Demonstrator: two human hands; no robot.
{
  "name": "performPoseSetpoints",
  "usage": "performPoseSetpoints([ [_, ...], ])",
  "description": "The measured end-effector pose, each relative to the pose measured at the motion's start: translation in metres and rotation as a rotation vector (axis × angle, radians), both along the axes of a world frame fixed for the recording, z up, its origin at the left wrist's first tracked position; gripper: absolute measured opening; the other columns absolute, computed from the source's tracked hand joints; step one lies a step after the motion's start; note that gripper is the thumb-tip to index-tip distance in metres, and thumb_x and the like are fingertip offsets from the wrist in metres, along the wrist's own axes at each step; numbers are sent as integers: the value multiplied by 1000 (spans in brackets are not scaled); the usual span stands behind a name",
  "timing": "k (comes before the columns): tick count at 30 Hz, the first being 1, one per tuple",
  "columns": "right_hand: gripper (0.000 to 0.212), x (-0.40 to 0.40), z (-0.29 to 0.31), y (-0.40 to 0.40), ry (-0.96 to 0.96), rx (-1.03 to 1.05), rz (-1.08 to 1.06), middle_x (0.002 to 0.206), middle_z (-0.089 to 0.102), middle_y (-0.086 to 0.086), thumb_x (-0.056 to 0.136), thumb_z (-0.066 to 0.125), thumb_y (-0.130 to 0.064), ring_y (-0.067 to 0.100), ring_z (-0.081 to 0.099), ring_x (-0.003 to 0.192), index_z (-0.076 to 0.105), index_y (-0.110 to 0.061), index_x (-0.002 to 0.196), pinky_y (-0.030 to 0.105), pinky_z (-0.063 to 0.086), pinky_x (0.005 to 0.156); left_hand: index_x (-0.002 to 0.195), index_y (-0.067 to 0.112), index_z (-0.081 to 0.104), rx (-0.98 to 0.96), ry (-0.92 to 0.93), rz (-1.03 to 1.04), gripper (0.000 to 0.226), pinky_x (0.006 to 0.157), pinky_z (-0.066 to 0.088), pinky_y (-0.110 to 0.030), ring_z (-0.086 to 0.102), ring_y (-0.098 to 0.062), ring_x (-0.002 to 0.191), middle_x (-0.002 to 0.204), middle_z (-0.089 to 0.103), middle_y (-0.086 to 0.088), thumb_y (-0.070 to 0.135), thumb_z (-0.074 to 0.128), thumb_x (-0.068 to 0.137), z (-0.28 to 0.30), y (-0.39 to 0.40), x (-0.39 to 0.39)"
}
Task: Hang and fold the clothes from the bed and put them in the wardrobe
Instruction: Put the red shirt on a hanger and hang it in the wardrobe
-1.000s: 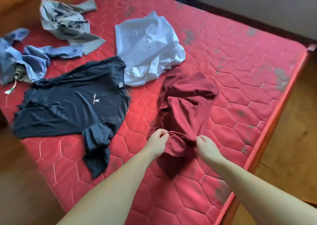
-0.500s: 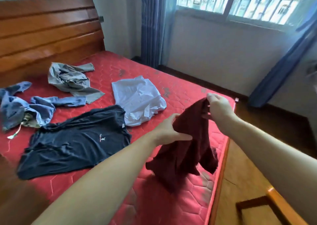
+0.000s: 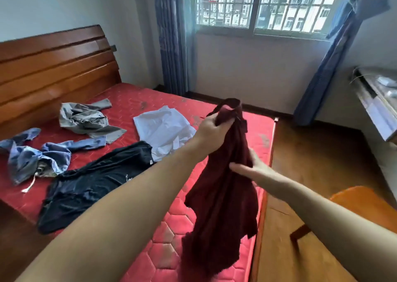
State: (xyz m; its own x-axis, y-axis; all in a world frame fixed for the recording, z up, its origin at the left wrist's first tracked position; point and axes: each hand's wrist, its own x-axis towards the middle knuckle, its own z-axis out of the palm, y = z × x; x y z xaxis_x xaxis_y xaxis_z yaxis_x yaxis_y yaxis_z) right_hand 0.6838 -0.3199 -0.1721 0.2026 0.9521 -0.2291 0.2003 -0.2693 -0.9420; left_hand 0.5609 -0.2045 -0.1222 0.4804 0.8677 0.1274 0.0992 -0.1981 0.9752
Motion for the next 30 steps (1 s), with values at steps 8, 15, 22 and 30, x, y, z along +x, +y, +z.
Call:
performPoseSetpoints([
  [8,15,4,-18,-44,-221,-8,5,78,63,3,91,63,-10,15,58,72,70,3,87,38,52,68,85,21,66,56,90,269,26,77,48,-27,60,-8,80,80,63,12,42,55,96,24,-13,-43],
  [15,6,11,72,-48,-505,123,-81,66,63,2,84,70,-15,9,49,53,75,-17,81,23,40,51,93,19,63,114,712,300,36,79,38,-28,60,-32,105,108,67,-14,51,47,96,1,6,-110],
  [22,23,-42,141,-19,295,213,-367,64,64,10,89,56,-1,20,59,55,68,-7,71,29,53,55,120,31,58,84,386,-259,43,80,51,-24,65,-10,95,116,65,-2,32,76,81,36,-32,-93],
  [30,47,-51,154,-1,248,362,-114,96,68,1,88,70,-30,12,69,76,42,-30,126,24,54,64,83,16,69,-210,-185,-124,22,78,54,-32,64,-20,82,84,71,-5,-4,60,88,28,-66,-47],
])
